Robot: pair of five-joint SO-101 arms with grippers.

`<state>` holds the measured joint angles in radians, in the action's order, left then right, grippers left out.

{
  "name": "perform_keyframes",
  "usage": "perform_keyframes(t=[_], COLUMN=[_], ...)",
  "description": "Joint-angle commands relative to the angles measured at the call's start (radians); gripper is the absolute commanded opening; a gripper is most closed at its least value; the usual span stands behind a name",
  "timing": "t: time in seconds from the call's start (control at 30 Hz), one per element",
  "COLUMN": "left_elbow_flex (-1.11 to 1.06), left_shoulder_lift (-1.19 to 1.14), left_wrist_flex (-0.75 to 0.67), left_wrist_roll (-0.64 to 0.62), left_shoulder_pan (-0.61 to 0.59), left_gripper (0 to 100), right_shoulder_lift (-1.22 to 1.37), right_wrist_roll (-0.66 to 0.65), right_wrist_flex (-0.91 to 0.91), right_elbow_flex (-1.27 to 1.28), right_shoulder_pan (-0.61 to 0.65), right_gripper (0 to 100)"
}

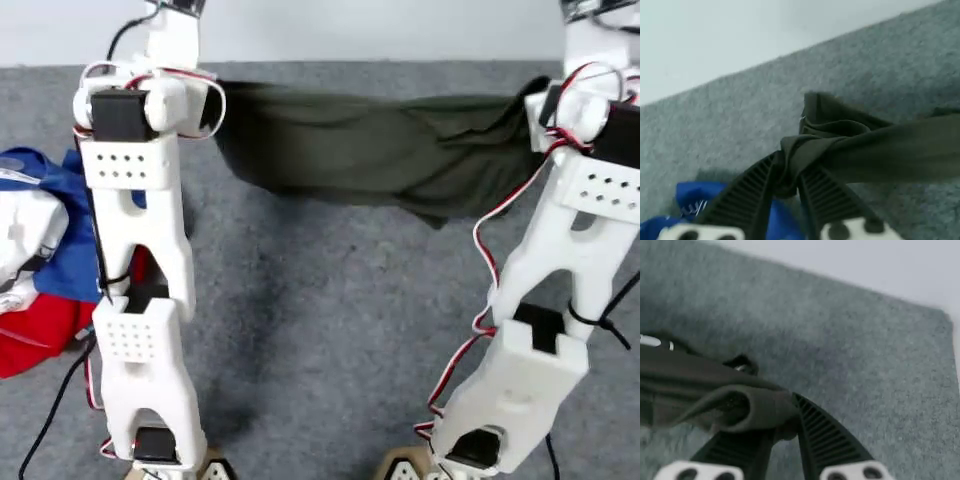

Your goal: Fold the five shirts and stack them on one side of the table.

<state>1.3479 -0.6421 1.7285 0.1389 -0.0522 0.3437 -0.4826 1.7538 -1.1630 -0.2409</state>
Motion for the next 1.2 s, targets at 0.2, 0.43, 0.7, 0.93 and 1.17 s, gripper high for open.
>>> perform_keyframes(t=[0.2,0.43,0.7,0.93,1.17], left_elbow_flex=[-0.499,-1.188,-1.61,-1.646,-1.821], left_shoulder_lift=[0.42,0.905,1.356,1.58,1.757], left_wrist_flex=[0.029,0.026,0.026,0.029,0.029], left_wrist_roll=[0.017,0.018,0.097,0.218,0.328], left_shoulder_pan=[-0.075,-0.08,-0.089,-0.328,-0.477], left_gripper=[1,1,1,1,1], right_shoulder_lift=[-0.639,-1.078,-1.46,-1.756,-1.942], right_wrist_roll=[-0.146,-0.219,-0.245,-0.245,-0.242], right_wrist_flex=[0.041,0.041,0.044,0.047,0.048], right_elbow_flex=[0.806,1.272,1.677,1.735,1.735], right_shoulder_pan=[-0.027,-0.024,-0.025,-0.03,-0.03], right_gripper=[0.8,0.8,0.8,0.8,0.8])
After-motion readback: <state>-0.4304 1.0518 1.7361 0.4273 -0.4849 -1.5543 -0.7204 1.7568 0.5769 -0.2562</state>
